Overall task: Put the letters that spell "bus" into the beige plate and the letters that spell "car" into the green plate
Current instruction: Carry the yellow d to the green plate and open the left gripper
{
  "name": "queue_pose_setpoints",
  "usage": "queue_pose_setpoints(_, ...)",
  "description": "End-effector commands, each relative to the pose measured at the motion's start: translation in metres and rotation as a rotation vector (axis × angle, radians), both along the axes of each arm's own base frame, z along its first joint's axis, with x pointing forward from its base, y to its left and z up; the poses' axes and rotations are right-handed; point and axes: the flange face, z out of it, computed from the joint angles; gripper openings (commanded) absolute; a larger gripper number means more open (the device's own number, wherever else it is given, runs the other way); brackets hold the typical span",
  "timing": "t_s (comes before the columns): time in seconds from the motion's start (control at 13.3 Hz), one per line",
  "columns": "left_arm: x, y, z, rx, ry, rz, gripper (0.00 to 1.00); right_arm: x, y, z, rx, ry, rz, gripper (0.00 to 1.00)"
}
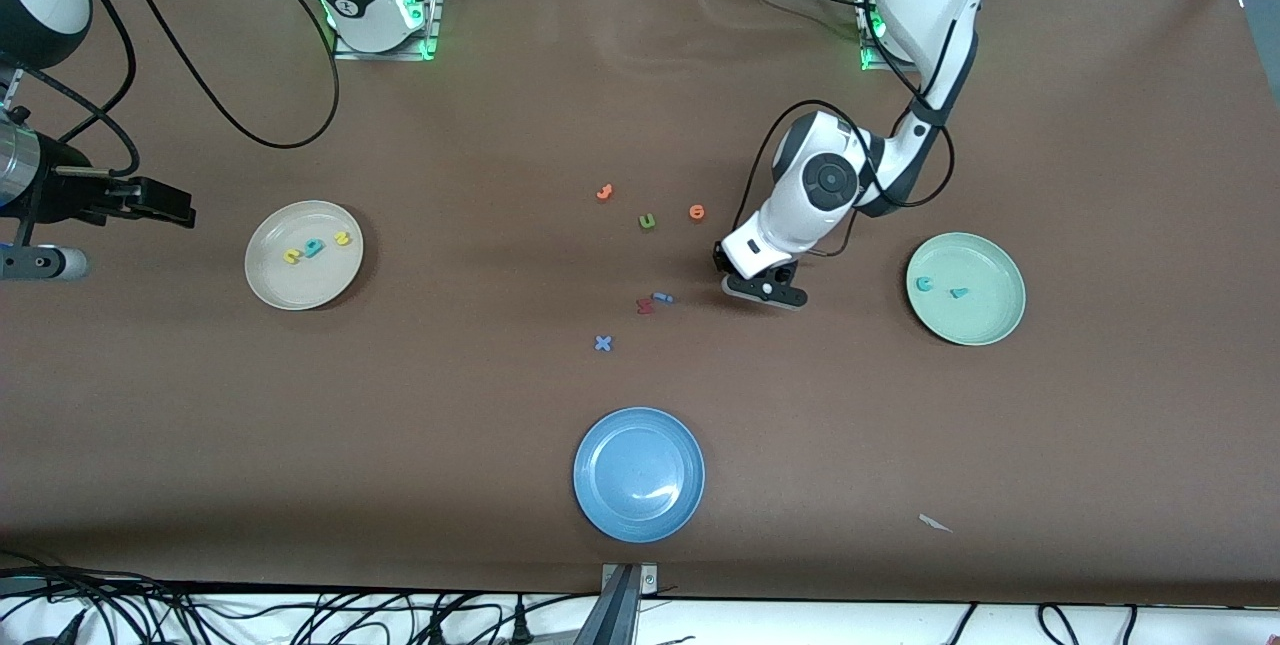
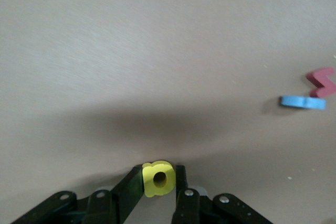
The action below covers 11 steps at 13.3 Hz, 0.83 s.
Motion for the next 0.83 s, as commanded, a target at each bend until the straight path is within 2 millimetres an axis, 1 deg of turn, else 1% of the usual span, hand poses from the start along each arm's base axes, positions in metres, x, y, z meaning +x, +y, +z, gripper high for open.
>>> queue_pose_setpoints(0.0,0.020,0.037,0.047,0.010,0.021,0.015,0.09,-0.005,-0.001,0.012,-0.005,-0.040,-0.014,0.99)
queue_pose_setpoints(0.08,0.027,0.059,0.059,0.013,0.041,0.026,0.09,-0.004,0.000,0.014,0.000,-0.049,-0.015,0.99)
queue_pose_setpoints(0.15,0.036,0.086,0.072,0.029,0.042,0.001,0.09,-0.005,0.000,0.015,0.003,-0.051,-0.017,0.99)
queue_pose_setpoints(0.23,0.043,0.117,0.083,0.061,0.033,-0.045,0.10,-0.006,-0.001,0.019,0.004,-0.060,-0.017,0.99)
queue_pose_setpoints(0.3,0.048,0.143,0.094,0.080,0.028,-0.076,0.10,-0.006,-0.003,0.019,0.003,-0.060,-0.021,0.99)
queue_pose_setpoints(0.38,0.046,0.162,0.100,0.091,0.047,-0.107,0.11,-0.006,-0.007,0.019,0.001,-0.059,-0.028,0.99)
queue_pose_setpoints(0.53,0.042,0.211,0.104,0.124,0.051,-0.165,0.11,-0.006,-0.008,0.019,0.000,-0.058,-0.030,0.99)
queue_pose_setpoints(0.68,0.042,0.258,0.100,0.157,0.054,-0.230,0.13,-0.006,-0.014,0.019,-0.002,-0.060,-0.040,0.99)
queue_pose_setpoints(0.75,0.039,0.276,0.096,0.163,0.061,-0.249,0.15,-0.007,-0.015,0.020,-0.001,-0.061,-0.043,0.99)
